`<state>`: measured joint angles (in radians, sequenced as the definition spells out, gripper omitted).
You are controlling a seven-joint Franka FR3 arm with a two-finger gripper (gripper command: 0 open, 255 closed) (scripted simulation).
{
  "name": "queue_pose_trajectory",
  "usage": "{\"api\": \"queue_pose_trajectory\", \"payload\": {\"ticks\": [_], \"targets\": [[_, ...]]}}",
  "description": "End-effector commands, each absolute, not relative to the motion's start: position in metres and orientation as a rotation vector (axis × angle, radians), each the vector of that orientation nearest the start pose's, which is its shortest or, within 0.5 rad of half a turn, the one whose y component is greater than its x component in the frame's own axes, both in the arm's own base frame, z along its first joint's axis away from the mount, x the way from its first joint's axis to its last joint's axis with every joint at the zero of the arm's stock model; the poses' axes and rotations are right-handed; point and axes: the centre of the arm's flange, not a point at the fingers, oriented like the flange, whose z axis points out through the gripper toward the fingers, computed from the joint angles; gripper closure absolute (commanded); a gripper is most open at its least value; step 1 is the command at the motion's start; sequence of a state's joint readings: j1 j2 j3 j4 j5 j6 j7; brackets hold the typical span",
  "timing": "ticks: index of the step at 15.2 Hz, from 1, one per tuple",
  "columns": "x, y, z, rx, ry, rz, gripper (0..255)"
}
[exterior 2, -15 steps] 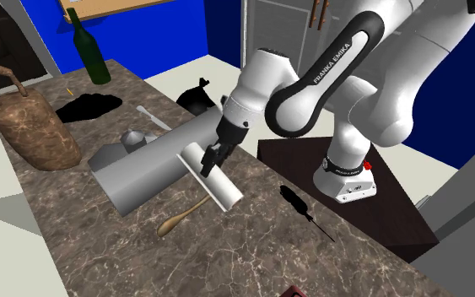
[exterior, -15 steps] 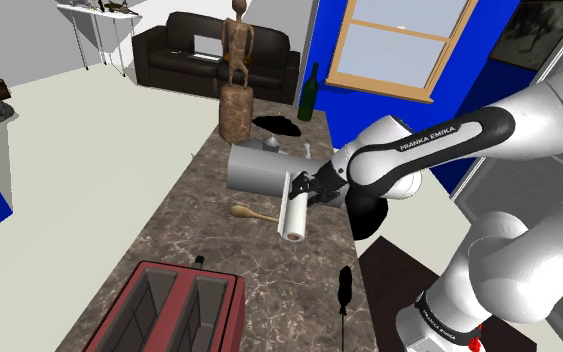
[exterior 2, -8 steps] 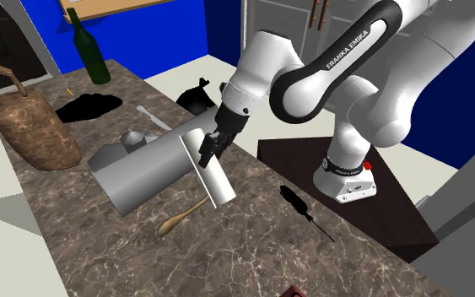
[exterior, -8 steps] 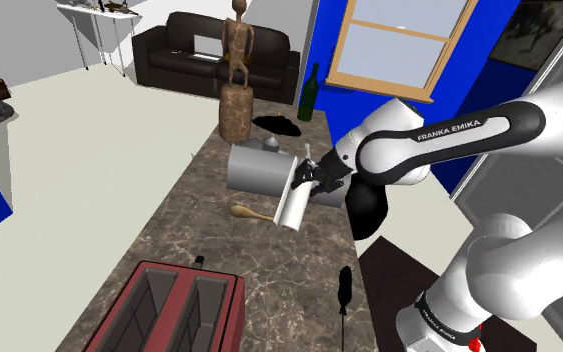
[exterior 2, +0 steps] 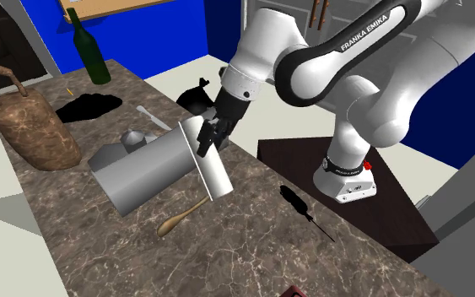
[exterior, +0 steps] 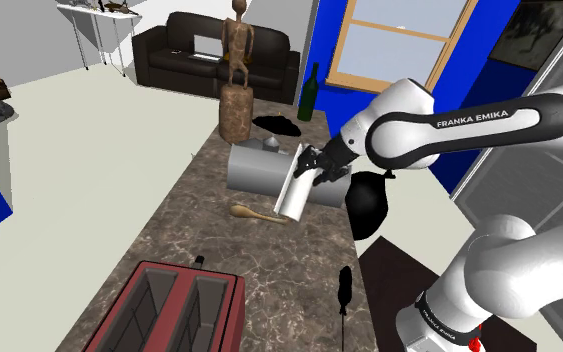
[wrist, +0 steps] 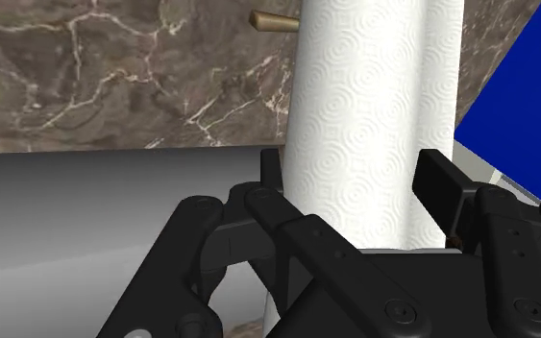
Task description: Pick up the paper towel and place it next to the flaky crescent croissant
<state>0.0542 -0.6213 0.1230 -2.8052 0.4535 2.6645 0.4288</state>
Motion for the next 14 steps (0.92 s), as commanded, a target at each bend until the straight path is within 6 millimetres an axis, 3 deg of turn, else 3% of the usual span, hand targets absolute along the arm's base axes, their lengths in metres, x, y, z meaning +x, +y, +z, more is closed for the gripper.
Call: {"api": "queue_pose_trajectory", "payload": {"ticks": [1, 10, 14], "targets": [[0.368, 0.05, 0.438, -2.606, 0.821, -0.547, 255], [0.368, 0.05, 0.485, -2.606, 0.821, -0.547, 255], [0.396, 0.006, 0.486, -2.606, 0.821, -0.547, 255]]}}
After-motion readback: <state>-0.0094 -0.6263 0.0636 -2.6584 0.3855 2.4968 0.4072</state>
